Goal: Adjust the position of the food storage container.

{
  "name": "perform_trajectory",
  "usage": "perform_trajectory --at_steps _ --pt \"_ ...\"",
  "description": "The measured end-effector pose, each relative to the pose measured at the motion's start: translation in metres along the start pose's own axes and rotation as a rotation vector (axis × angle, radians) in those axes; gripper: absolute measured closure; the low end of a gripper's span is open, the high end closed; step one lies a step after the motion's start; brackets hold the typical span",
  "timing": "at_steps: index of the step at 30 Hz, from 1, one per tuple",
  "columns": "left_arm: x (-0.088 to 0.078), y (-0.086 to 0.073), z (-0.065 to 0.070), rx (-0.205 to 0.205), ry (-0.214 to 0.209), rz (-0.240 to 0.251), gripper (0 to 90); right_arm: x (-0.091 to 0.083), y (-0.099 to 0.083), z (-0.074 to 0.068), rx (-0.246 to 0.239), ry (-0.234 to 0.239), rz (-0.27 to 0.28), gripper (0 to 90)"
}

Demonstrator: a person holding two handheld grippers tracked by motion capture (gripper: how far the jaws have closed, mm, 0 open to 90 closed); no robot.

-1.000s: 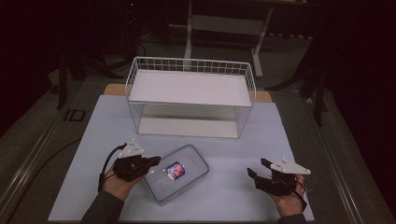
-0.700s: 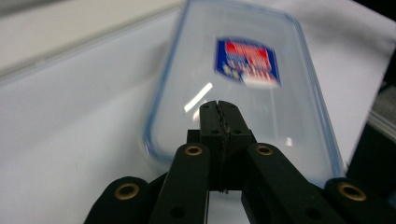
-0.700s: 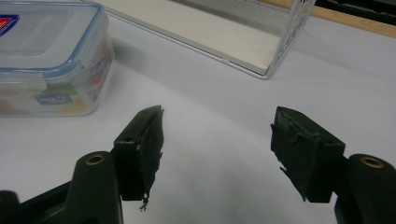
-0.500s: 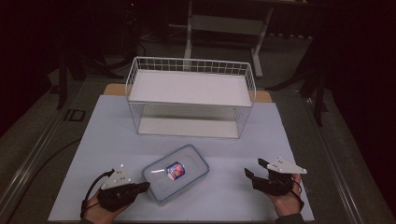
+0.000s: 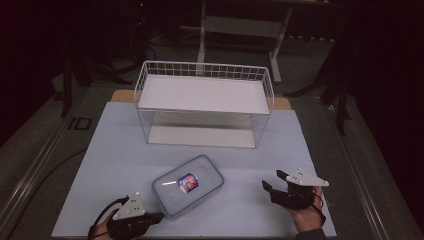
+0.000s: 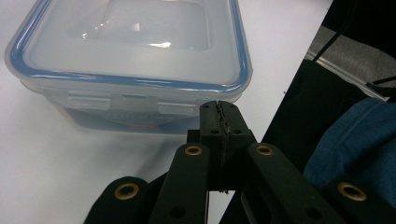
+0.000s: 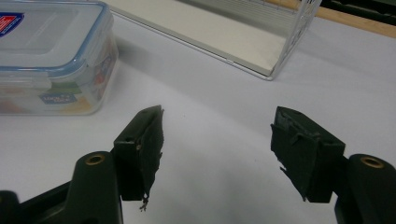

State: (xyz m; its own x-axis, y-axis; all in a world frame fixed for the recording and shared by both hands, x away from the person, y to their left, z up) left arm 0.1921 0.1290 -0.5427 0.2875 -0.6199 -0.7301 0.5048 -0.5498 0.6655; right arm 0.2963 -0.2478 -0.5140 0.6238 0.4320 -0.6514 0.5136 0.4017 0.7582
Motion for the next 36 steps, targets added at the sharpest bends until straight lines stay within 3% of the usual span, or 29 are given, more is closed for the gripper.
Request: perform_trajectory --at_steps 2,3,6,10,13,15,17,19,23,28,33,36 --pt "0.004 0.000 0.006 0.039 0.004 -0.018 90.0 0.000 0.000 -0.001 -0.004 0.000 0.001 33.7" --pt "0.005 0.000 0.005 0.044 0.024 -0.037 90.0 0.000 0.000 0.000 -0.004 -0.001 0.001 33.7" --pt "0.008 -0.002 0.003 0.038 0.033 -0.057 90.0 0.000 0.000 0.000 0.001 -0.001 0.000 33.7" --pt "0.006 -0.004 -0.007 -0.013 0.062 -0.049 90.0 0.000 0.001 -0.001 -0.001 0.001 0.002 33.7" --pt "0.004 -0.003 -0.014 -0.050 0.059 -0.033 90.0 0.002 0.001 -0.004 -0.003 0.005 0.002 33.7" --pt "0.004 -0.003 -0.014 -0.045 0.058 -0.033 90.0 0.002 0.002 -0.005 -0.004 0.007 0.000 33.7" --pt "0.004 -0.003 -0.006 -0.004 0.038 -0.037 90.0 0.004 0.002 -0.009 -0.014 0.012 -0.005 33.7" --pt "0.003 -0.002 -0.003 0.011 0.037 -0.031 90.0 0.004 0.003 -0.010 -0.018 0.014 -0.006 33.7" --pt "-0.001 0.003 -0.002 0.006 0.015 0.022 89.9 0.006 0.002 -0.011 -0.020 0.015 -0.009 33.7" --pt "0.000 0.002 -0.003 0.002 0.013 0.014 89.9 0.006 0.003 -0.012 -0.024 0.016 -0.008 33.7" --pt "0.005 0.002 0.003 0.046 0.001 -0.010 89.9 0.007 0.003 -0.012 -0.025 0.017 -0.008 33.7" --pt "0.006 0.002 0.000 0.030 0.010 -0.012 90.0 0.006 0.003 -0.012 -0.023 0.017 -0.007 33.7"
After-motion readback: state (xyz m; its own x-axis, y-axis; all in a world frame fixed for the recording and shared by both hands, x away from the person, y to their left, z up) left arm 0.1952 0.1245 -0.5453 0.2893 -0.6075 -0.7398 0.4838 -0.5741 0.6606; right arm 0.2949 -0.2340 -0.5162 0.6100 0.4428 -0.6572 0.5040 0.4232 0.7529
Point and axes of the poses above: each handheld gripper's, and its own axes: x roughly forward along the jaws, y roughly out of its top, z roughly to its right, the point moved 7 cm from there along x, roughly forward along the jaws, and after that the axes turned 7 degrees about -z, right-handed, at the moved point
